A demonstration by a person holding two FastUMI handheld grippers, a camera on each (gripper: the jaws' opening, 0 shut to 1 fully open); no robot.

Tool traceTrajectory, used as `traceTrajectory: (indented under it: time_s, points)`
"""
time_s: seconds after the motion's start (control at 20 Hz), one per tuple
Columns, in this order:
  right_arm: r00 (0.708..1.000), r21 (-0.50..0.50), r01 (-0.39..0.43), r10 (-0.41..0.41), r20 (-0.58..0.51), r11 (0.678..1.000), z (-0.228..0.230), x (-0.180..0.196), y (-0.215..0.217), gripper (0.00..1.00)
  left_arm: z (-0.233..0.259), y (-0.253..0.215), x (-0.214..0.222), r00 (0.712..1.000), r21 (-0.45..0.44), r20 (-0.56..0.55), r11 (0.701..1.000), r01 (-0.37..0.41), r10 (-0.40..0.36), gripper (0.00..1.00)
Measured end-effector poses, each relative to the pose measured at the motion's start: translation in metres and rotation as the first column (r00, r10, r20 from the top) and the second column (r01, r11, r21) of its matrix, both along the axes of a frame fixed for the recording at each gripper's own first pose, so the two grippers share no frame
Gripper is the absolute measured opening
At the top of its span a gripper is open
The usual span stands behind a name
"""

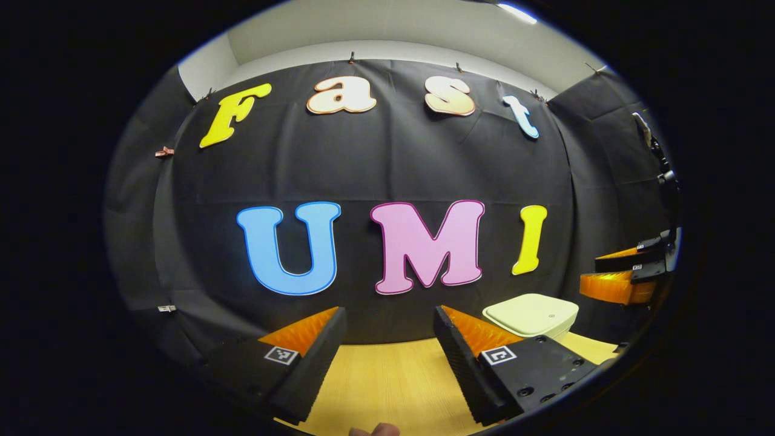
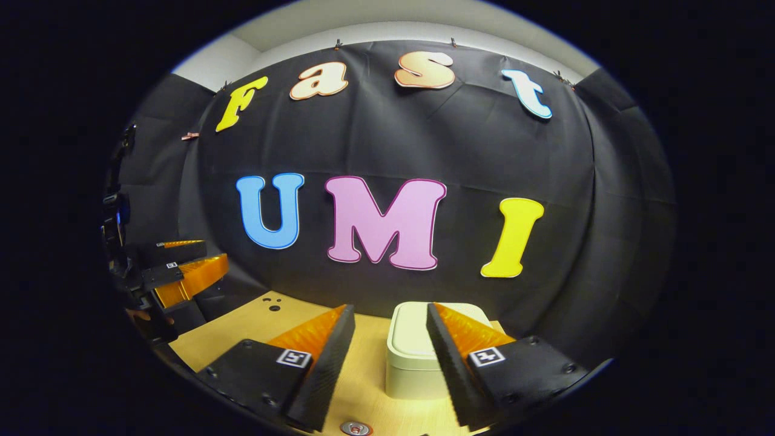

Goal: Press the lid of the desktop garbage bin to open it, pick up the crumpled paper on the desktop and throw it into the bin, then pick up the pop can on the desktop and drop it into the bin, and finally close the garbage bin lid.

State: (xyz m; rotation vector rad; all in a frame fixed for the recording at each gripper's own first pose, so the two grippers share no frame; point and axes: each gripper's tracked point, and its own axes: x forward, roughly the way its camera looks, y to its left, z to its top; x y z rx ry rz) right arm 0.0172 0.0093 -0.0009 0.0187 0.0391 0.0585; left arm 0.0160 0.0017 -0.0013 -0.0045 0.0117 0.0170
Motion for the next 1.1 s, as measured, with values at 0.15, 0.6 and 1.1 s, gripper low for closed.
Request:
traceTrajectory:
  time_s: [0.15,0.6,1.1]
  points:
    - [0.998,0.022,0.038,-0.037,-0.055,0.999,-0.008,0.006,-0.011,0.35,-0.002,0.001,0.000,1.000,-0.007,-0.001,1.000,0.001,-0.001,0.94]
    - [0.987,0.073,0.030,-0.018,-0.160,0.997,-0.019,0.029,-0.047,0.07,-0.009,0.004,-0.002,1.000,-0.015,-0.013,1.000,-0.004,0.003,0.94]
    - [0.872,0.165,-0.018,0.097,-0.481,0.986,-0.075,0.068,-0.071,0.06,-0.020,0.008,0.001,1.000,-0.031,-0.025,1.000,0.003,-0.003,0.94]
